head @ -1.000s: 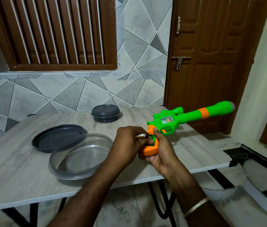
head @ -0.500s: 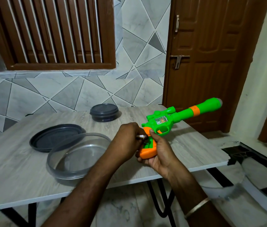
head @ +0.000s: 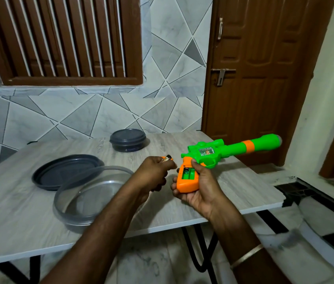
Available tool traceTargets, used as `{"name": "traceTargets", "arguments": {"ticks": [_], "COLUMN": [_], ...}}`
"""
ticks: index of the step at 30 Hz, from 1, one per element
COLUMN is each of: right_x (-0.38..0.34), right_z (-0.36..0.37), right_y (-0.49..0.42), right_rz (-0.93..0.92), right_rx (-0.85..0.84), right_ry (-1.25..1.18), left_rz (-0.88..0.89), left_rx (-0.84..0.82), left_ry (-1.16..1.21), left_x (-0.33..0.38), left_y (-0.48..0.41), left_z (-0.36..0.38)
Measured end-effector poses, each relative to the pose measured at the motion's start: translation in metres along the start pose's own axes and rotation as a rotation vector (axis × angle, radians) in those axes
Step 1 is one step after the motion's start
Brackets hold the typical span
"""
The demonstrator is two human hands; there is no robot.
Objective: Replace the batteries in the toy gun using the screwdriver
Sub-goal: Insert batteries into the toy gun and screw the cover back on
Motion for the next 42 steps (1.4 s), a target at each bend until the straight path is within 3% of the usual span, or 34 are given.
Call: {"name": "traceTargets", "arguments": {"ticks": [5, 14, 19, 32, 38, 42], "right_x": [-0.001, -0.002, -0.001, 0.000, -0.001, -0.002], "right_z": [0.002, -0.002, -0.003, -0.010, -0.012, -0.011], "right_y": [0.003, 0.004, 0.005, 0.002, -0.002, -0.001], "right_rz": [-0.004, -0.023, -0.011, -0.006, -0.018, -0.031], "right_rx": [-0.015, -0.011, -0.015, 0.007, 0.011, 0.000], "right_ry": [0.014, 0.021, 0.018, 0.023, 0.018, 0.024], "left_rz": [0.037, 0.131, 0.166, 0.411, 0.474, 0.518], "left_rx": [-0.005, -0.062, -0.056, 0.145, 0.104, 0.041], "left_ry": [0.205, 0.268, 0.239, 0.050, -0.057, 0.008], "left_x": [-0.005, -0.004, 0.000, 0.009, 0.013, 0.017], "left_y": [0.003, 0.005, 0.005, 0.004, 0.003, 0.007], "left_z": [0.003, 0.004, 0.005, -0.008, 0.001, 0.011]}}
Point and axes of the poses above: each hand's wrist, its own y-axis away from the middle knuckle, its own z-axis out of the palm, x = y × z, the point moved 8 cm from there along -y, towards the middle knuckle, and after that the axes turned 12 degrees about z, right-handed, at the moved point
